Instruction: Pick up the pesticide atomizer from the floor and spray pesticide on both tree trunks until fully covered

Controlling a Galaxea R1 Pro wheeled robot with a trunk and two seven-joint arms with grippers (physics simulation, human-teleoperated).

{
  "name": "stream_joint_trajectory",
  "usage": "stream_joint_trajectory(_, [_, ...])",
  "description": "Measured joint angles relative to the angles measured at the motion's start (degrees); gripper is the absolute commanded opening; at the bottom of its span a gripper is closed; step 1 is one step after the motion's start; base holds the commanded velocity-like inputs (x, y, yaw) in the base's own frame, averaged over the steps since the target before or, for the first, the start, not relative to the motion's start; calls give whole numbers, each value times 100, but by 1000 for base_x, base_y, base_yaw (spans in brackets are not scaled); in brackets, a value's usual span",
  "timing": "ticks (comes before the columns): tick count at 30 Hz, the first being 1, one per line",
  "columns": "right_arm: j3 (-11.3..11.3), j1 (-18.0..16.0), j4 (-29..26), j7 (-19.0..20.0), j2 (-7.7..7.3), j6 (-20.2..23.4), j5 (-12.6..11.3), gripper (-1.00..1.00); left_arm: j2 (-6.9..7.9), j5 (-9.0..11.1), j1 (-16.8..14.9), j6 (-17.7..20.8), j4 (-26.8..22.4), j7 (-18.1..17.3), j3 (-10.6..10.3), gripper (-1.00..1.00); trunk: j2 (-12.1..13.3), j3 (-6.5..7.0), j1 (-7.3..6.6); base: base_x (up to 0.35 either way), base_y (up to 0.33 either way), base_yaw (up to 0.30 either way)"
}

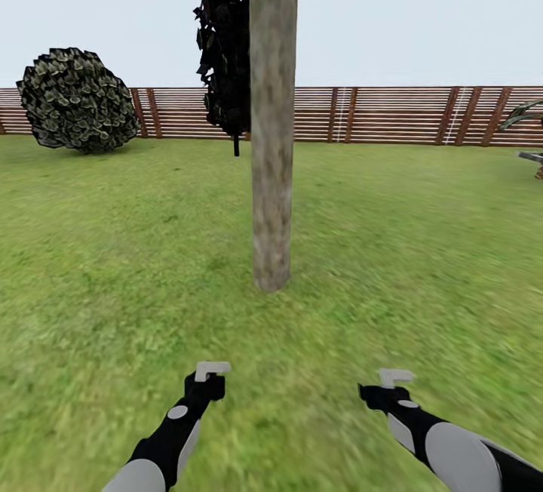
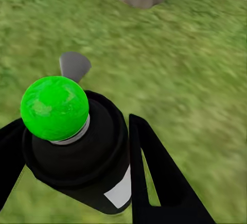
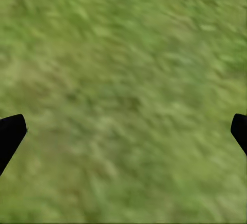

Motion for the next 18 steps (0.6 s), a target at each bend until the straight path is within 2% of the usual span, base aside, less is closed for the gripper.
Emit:
stream_joint_trajectory(5, [1, 43, 11, 0, 9, -4, 1, 100, -1, 1, -1, -11, 39, -10, -1, -100, 0, 0, 0, 350, 185, -151])
stream_joint_trajectory(12, [1, 49, 12, 0, 17, -4, 1, 100, -1, 5, -2, -13, 45, -349, 0, -100, 0, 0, 0, 350, 190, -279])
stream_joint_trajectory(18, [1, 50, 16, 0, 24, -4, 1, 100, -1, 6, -2, -9, 45, -413, 0, -100, 0, 0, 0, 350, 181, -298])
